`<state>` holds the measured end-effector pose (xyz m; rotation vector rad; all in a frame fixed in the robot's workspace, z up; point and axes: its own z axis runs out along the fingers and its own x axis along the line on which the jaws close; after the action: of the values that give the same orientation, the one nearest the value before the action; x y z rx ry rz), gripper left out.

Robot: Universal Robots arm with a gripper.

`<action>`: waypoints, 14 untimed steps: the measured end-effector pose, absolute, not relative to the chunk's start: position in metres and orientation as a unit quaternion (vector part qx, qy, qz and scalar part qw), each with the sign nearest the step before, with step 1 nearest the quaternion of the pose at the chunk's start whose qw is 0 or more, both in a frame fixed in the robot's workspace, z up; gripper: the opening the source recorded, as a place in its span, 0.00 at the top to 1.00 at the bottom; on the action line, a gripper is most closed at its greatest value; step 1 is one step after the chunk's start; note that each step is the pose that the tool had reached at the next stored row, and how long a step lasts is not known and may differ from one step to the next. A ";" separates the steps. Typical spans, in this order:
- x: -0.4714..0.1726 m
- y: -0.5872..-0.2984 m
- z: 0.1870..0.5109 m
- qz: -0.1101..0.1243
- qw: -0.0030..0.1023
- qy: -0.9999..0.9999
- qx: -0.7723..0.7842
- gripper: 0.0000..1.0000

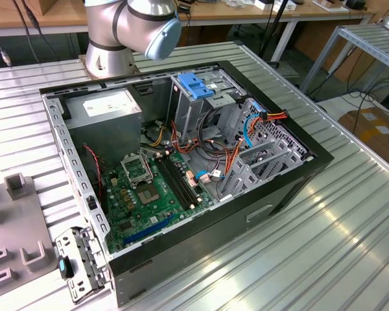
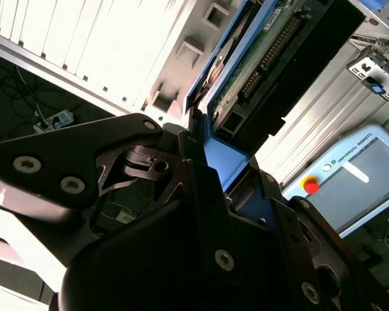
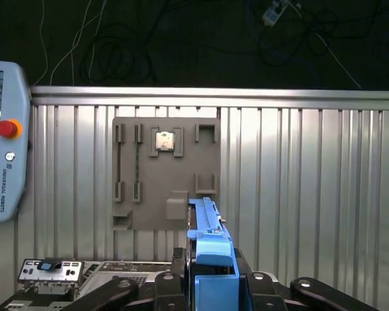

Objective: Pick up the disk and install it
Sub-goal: 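Pick up the disk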

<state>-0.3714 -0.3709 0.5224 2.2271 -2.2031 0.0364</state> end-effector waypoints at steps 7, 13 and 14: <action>-0.364 -0.371 0.521 0.012 0.004 -0.703 0.711 0.63; -0.358 -0.371 0.520 0.012 0.004 -0.703 0.711 0.63; -0.357 -0.371 0.520 0.012 0.004 -0.703 0.711 0.63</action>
<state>-0.3573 -0.3709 0.5197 2.2272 -2.2031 0.0364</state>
